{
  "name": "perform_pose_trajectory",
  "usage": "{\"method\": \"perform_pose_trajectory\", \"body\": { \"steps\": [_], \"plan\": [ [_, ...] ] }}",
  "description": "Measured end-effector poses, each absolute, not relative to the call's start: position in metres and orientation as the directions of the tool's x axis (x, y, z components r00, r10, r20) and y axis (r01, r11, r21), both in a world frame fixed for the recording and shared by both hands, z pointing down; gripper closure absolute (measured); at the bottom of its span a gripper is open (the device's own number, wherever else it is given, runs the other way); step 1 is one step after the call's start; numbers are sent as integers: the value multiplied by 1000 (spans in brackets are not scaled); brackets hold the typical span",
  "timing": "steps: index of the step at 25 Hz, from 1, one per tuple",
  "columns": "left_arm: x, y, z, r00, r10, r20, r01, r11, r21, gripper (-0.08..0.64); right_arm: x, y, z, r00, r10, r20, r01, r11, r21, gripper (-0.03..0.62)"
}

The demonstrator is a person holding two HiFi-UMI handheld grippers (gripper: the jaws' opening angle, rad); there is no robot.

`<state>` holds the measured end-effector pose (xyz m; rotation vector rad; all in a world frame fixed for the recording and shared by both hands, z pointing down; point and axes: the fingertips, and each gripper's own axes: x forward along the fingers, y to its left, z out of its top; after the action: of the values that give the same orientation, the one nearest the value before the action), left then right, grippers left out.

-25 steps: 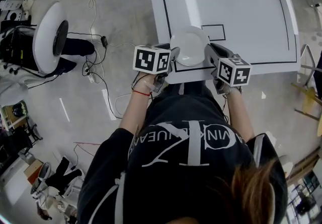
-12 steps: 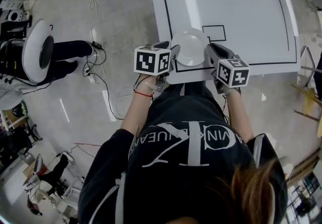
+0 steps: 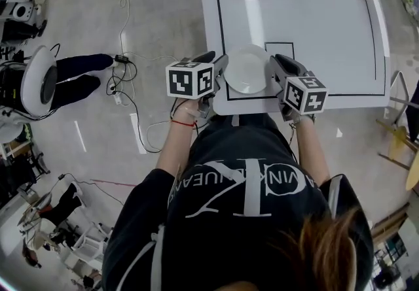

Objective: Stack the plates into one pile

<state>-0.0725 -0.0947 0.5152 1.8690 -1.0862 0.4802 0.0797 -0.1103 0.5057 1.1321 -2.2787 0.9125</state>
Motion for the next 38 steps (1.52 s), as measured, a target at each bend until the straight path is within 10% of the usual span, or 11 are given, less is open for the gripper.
{"method": "perform_pose_trajectory", "body": {
  "steps": [38],
  "plan": [
    [-61, -296, 511, 407, -682, 608, -891, -148, 430, 400, 75, -370, 516, -585, -516, 625, -778, 574, -255, 443]
  ]
}}
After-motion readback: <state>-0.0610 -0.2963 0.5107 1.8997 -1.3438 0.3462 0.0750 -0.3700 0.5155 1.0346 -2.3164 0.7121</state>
